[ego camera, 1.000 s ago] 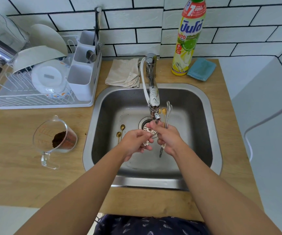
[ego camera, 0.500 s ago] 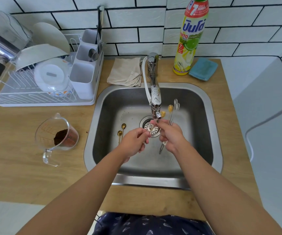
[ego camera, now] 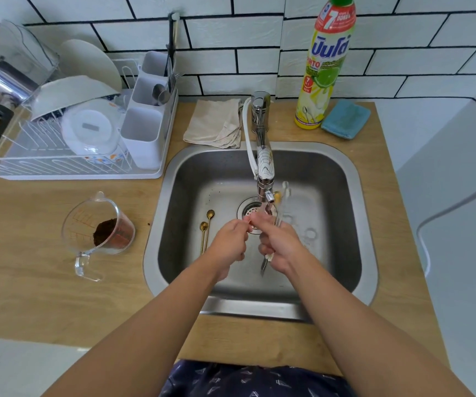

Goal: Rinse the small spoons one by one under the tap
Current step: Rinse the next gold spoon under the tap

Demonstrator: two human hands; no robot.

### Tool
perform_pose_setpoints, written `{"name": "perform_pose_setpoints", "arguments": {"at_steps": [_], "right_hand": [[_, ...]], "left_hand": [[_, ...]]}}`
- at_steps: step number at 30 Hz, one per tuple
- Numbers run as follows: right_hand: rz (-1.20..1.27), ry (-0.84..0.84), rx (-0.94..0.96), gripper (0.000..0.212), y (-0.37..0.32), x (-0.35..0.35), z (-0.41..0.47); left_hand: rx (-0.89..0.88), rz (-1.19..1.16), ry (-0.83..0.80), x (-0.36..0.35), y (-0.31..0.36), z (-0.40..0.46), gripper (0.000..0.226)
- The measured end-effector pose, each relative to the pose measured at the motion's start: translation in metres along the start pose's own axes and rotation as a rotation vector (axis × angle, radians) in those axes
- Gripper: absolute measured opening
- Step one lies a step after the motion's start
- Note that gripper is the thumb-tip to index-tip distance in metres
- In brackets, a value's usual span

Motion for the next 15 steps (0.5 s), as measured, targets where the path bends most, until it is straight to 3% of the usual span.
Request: {"name": "perform_pose_setpoints", "arguments": {"at_steps": [7, 12, 15], "right_hand": [[0.022, 0.101, 0.058, 0.026, -0.019, 0.006, 0.007], [-0.129, 0.003, -0.01, 0.014, -0.008, -0.005, -0.004], [-0.046, 0.052, 0.039, 0.016, -0.019, 0.002, 0.001]], "left_hand": [[0.01, 0.1, -0.01, 0.0, -0.001, -0.004, 0.025], [-0.053, 0.179, 0.029, 0.004, 0.004, -0.003, 0.028], [-0.047, 0.178, 0.0, 0.004, 0.0, -0.005, 0.026]]}}
Point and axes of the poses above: each hand's wrist, its own z-axis towards the middle knuckle, its own x-axis out of the back of the hand, y = z × x, the point moved 3 cm from there along z, towards the middle knuckle, and after that the axes turned 5 degrees about -y, right-handed, at the moved point
